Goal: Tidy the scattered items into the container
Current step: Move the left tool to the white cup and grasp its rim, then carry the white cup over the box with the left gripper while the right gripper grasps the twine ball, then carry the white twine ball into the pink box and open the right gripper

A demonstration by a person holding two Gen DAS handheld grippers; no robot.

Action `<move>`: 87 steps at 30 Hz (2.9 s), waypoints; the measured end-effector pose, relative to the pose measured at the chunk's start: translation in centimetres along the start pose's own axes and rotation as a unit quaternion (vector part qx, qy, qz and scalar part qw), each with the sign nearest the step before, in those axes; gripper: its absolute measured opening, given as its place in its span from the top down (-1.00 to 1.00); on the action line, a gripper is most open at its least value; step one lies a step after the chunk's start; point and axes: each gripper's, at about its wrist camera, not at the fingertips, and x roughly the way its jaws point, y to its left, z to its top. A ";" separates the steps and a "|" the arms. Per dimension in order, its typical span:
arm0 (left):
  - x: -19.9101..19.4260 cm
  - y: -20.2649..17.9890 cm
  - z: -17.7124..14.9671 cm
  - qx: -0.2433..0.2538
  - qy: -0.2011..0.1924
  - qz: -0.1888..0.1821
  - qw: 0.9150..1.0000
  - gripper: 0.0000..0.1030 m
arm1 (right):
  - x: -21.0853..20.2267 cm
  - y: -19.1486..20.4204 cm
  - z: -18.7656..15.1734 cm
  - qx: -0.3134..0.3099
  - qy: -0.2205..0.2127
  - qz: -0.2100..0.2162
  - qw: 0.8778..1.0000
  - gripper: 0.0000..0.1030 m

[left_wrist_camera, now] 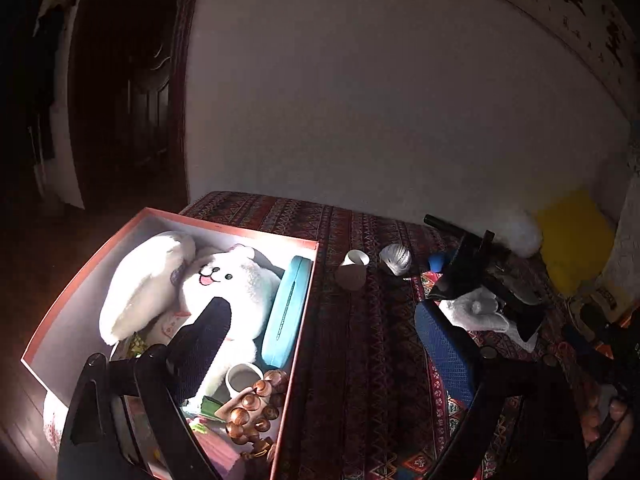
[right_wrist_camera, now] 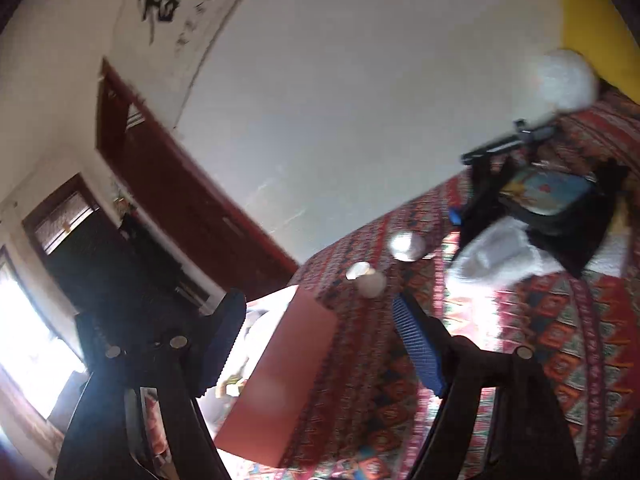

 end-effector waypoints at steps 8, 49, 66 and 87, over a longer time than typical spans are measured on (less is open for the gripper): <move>13.5 -11.5 -1.4 0.040 0.037 0.041 0.998 -0.82 | -2.9 -11.9 4.2 0.172 -0.051 -0.003 0.984 -0.49; -1.3 17.4 0.1 -0.245 0.017 0.058 0.968 -0.09 | 9.3 -2.8 1.0 -0.021 0.116 -0.010 0.993 -0.72; -0.9 24.7 -0.4 -0.268 0.026 0.102 0.958 -0.09 | 40.1 -1.7 2.5 -0.354 0.306 -0.259 0.845 -0.32; -7.3 30.8 -3.1 -0.323 -0.027 0.119 0.939 -0.09 | 21.9 33.0 -6.5 -0.310 0.281 0.221 0.881 -0.48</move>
